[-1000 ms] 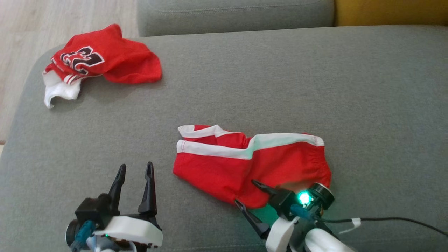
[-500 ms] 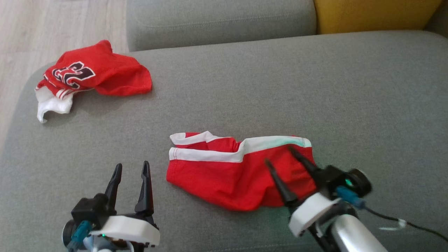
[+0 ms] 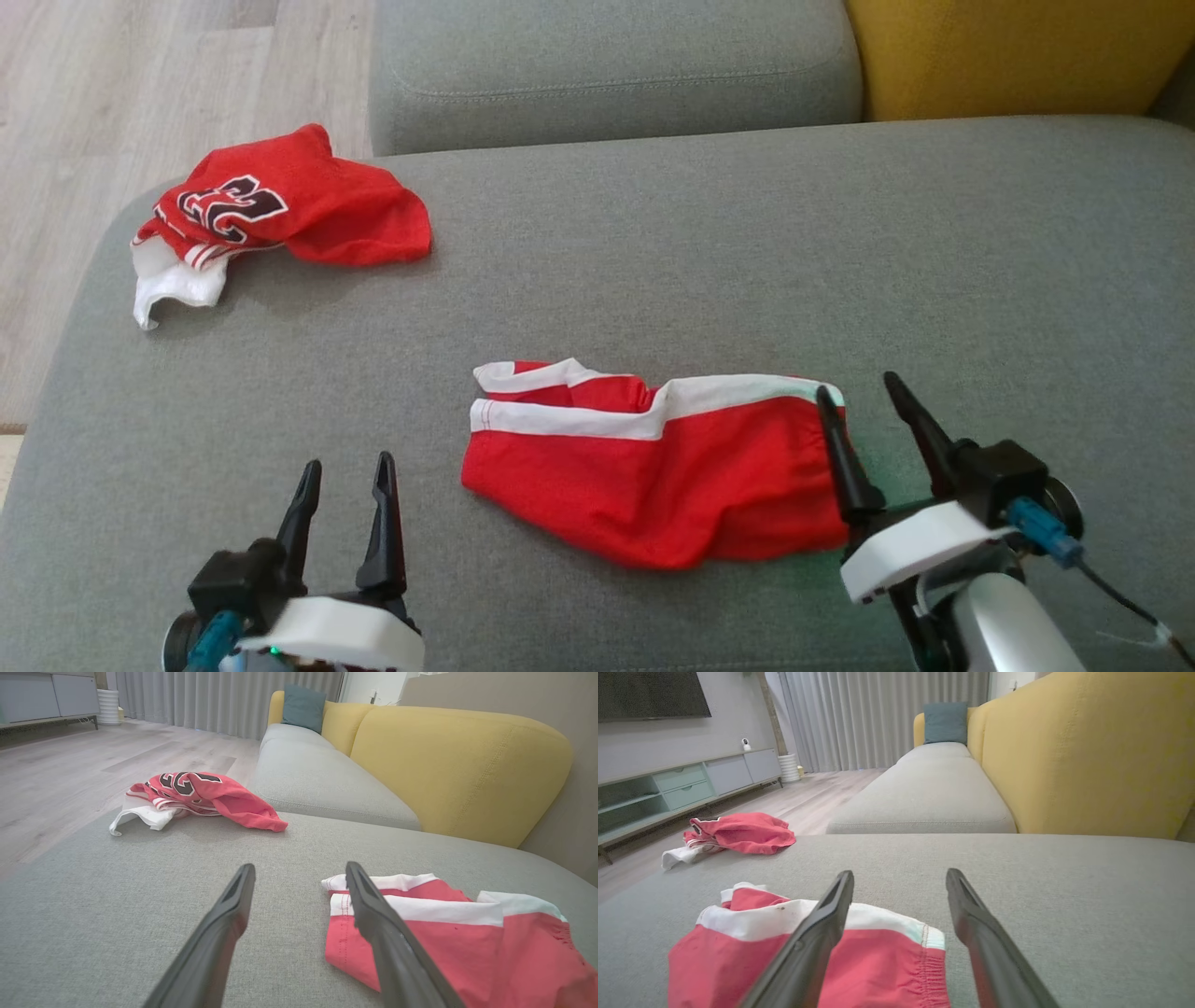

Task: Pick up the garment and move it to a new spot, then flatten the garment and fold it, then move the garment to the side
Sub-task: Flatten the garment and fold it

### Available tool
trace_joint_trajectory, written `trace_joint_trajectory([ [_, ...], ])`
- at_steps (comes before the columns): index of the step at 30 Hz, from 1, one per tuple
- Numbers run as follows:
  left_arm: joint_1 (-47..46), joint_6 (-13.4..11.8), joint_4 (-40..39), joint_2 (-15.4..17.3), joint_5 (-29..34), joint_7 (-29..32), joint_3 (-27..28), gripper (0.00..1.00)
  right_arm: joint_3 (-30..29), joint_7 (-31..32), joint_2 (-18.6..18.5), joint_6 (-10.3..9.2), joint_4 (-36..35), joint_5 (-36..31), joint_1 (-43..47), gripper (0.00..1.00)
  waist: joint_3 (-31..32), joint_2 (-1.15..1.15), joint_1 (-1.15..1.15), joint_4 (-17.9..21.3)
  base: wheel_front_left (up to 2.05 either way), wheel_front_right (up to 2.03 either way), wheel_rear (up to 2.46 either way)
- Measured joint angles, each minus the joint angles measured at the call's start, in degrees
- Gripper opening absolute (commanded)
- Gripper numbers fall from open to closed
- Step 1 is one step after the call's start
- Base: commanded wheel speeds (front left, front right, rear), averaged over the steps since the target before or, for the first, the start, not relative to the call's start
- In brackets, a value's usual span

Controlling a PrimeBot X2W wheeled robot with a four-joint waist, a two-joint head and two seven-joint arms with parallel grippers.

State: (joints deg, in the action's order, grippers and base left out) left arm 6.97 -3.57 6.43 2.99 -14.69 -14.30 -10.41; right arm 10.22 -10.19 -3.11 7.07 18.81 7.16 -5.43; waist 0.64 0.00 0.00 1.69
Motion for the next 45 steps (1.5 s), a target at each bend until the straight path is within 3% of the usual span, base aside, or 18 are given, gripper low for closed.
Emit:
trace_joint_trajectory([
  [20,1.3,-0.8,-0.4,0.0,0.0,0.0,-0.1,1.0,-2.9,-1.0,0.2,0.0,4.2,1.8,-0.6,1.0,0.6,0.0,0.0,-0.3,0.0,0.0,0.0],
  [28,1.3,-0.8,-0.4,0.0,0.0,0.0,-0.2,1.0,-4.8,0.3,0.2,0.0,5.1,-0.8,-2.2,1.0,0.3,0.0,0.0,-0.2,0.0,0.0,0.0],
  [37,1.2,-0.8,-0.4,0.0,0.0,0.0,-0.6,1.0,-5.6,12.3,0.0,0.0,7.7,-2.4,-9.2,1.0,-0.9,0.0,0.0,-0.7,0.0,0.0,0.0],
  [45,0.7,-0.8,-0.4,0.0,0.0,0.0,-1.6,1.0,-0.3,26.0,-7.3,0.0,9.2,7.3,-13.3,1.0,-3.0,0.0,0.0,-1.9,0.0,0.0,0.0],
])
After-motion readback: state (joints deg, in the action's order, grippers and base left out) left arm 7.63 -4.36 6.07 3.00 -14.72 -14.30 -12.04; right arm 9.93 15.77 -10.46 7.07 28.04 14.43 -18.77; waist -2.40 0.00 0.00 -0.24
